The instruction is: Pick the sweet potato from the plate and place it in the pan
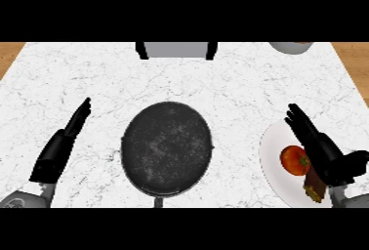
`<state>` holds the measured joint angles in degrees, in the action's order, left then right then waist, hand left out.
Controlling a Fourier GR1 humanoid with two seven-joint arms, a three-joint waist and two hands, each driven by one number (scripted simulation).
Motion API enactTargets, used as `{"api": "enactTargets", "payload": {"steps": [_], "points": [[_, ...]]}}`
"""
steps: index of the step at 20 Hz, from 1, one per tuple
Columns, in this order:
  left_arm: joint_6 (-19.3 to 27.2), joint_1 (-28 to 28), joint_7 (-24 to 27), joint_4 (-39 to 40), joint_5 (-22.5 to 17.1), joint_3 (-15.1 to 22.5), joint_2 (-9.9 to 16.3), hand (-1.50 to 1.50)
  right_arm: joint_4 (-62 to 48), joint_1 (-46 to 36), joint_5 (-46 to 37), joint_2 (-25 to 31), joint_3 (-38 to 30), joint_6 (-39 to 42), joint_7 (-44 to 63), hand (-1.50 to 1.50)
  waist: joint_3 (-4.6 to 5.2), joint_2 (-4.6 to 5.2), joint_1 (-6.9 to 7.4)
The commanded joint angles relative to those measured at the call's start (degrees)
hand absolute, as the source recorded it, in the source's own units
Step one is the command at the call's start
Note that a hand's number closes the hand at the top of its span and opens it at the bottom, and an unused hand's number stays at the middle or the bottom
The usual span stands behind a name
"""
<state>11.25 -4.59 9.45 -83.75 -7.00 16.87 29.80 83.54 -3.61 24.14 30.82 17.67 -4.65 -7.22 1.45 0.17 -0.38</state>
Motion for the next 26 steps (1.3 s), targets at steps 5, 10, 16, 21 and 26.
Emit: {"api": "enactTargets", "payload": {"steps": [5, 10, 16, 21, 26], "points": [[3.7, 3.2, -6.1, 1.4, -0.6, -3.0, 0.3, 0.0, -3.5, -2.5, -1.9, 2.0, -17.5, -25.2, 6.5, -1.5, -1.3, -0.68, -1.04], [4.7, 6.5, -7.8, 2.7, -2.2, -3.2, -1.4, 0.0, -11.8, 7.3, -6.9, 4.4, -23.0, -43.6, 14.9, -1.5, -0.94, -0.83, -4.95], [5.3, 8.0, -8.3, -0.1, -1.0, -2.1, -1.3, 0.0, -3.5, 21.6, -16.6, 12.9, -11.1, -47.8, 30.2, -1.5, -0.62, -0.41, -1.76], [5.5, 6.6, -11.7, -2.8, -0.1, -0.6, -1.7, 0.0, 8.2, 24.2, -18.8, 25.6, -6.9, -41.6, 46.9, -1.5, -0.76, -0.17, -0.15], [4.7, 5.7, -13.4, -3.4, -0.5, -1.9, -0.5, 0.0, 22.0, 22.2, -16.1, 36.4, -6.0, -31.7, 62.6, -1.5, -0.95, -0.16, 0.7]]}}
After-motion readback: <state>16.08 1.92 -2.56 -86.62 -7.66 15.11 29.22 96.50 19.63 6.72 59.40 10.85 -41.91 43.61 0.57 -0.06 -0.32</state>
